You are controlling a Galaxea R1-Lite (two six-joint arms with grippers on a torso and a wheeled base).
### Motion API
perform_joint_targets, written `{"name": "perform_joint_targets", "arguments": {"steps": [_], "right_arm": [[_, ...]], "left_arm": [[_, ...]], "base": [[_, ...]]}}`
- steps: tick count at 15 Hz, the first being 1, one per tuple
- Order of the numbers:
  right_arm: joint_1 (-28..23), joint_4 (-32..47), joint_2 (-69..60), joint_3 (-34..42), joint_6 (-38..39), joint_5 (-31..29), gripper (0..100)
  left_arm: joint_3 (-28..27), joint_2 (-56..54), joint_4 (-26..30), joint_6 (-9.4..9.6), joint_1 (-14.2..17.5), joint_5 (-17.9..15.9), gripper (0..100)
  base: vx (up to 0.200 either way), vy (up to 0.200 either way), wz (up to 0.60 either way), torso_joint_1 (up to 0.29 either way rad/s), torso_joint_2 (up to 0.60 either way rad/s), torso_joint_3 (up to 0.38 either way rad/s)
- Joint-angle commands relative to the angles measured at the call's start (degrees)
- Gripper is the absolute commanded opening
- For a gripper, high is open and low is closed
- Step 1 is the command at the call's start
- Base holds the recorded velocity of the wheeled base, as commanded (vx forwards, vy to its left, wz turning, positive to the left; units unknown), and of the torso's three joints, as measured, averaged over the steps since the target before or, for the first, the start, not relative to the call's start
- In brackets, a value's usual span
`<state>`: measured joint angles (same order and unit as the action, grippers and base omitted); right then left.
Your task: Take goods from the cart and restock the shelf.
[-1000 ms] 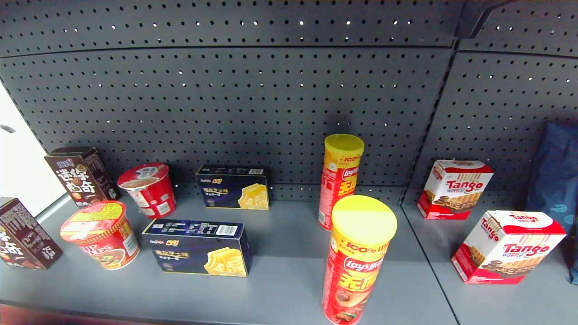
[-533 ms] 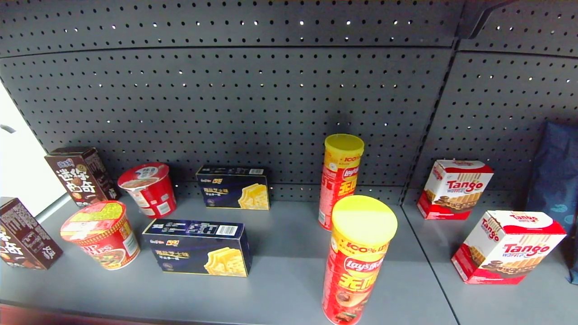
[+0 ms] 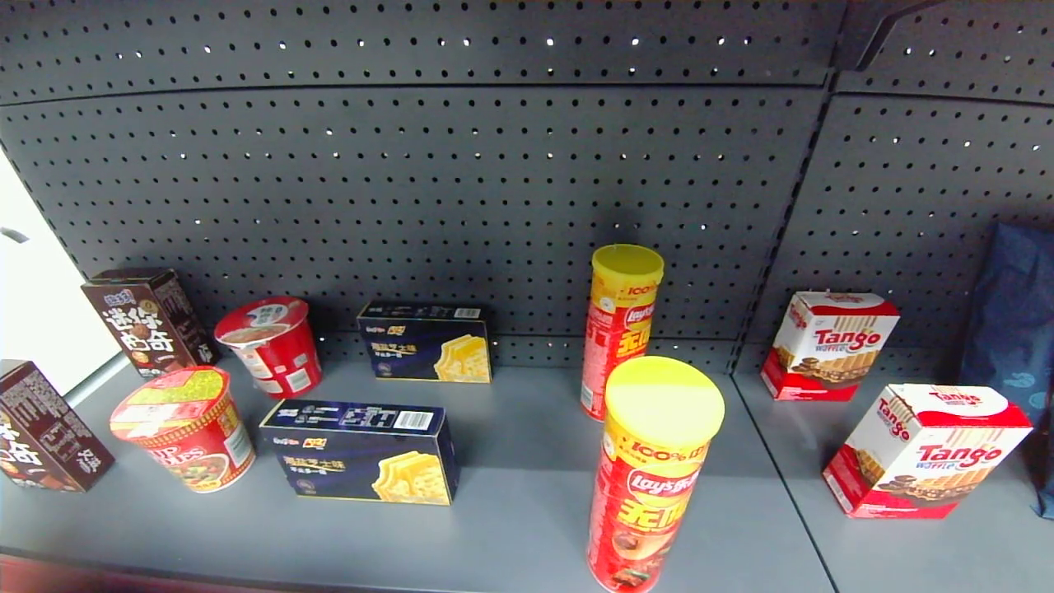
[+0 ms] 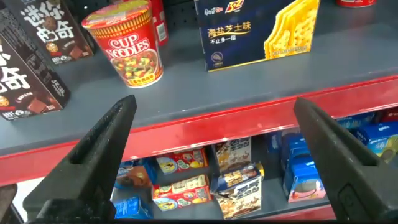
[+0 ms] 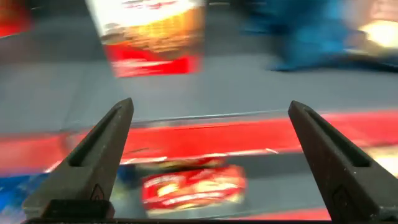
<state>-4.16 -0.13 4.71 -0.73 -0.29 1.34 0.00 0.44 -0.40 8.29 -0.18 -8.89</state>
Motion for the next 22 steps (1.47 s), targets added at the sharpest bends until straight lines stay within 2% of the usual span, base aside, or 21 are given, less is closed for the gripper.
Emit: {"name": "perform_joint_targets", "arguments": {"steps": [1,2,3,7,9,11,14,18,19,20,22], "right_arm": [[3.89,-0.31,-4.0,0.73,0.47,0.24,100],[3.89,-0.31,-4.0,0.73,0.47,0.24,100],[4.24,-0.22,-4.71,0.73,0.64,0.24,100],[4.24,-0.22,-4.71,0.73,0.64,0.24,100],[4.24,-0.22,-4.71,0.73,0.64,0.24,100],[4.24,-0.22,-4.71,0.73,0.64,0.24,100],[4.24,-0.22,-4.71,0.73,0.64,0.24,100],[4.24,-0.22,-4.71,0.73,0.64,0.33,100],[4.24,-0.22,-4.71,0.73,0.64,0.33,100],[4.24,-0.22,-4.71,0.73,0.64,0.24,100],[4.24,-0.22,-4.71,0.73,0.64,0.33,100]], "left_arm": [[0.0,0.09,0.05,-0.29,0.01,0.36,100],[0.0,0.09,0.05,-0.29,0.01,0.36,100],[0.0,0.09,0.05,-0.99,0.01,2.47,100],[0.0,0.09,0.14,-1.08,0.01,2.21,100],[0.0,0.09,0.23,-2.05,0.01,2.47,100],[0.0,0.09,0.23,-2.05,0.01,2.47,100],[0.0,0.18,0.31,-4.16,0.01,2.56,100],[-0.09,0.18,0.23,-3.37,0.09,2.82,100],[0.0,0.09,-0.04,-1.08,0.09,3.09,100],[0.0,0.09,0.14,-1.08,0.09,3.0,100],[0.0,0.09,0.23,-2.4,0.01,2.91,100]], "base": [[0.0,0.0,0.0,0.0,0.0,0.0],[0.0,0.0,0.0,0.0,0.0,0.0],[0.0,0.0,0.0,0.0,0.0,0.0],[0.0,0.0,0.0,0.0,0.0,0.0],[0.0,0.0,0.0,0.0,0.0,0.0],[-0.1,0.0,0.0,-0.001,0.0,0.001],[0.0,0.0,0.0,0.0,0.0,0.0],[0.0,-0.05,0.0,0.002,0.0,0.001],[0.0,-0.2,0.0,-0.007,0.01,0.002],[0.0,-0.2,0.0,-0.002,0.0,0.002],[0.0,0.0,0.0,0.0,0.0,0.0]]}}
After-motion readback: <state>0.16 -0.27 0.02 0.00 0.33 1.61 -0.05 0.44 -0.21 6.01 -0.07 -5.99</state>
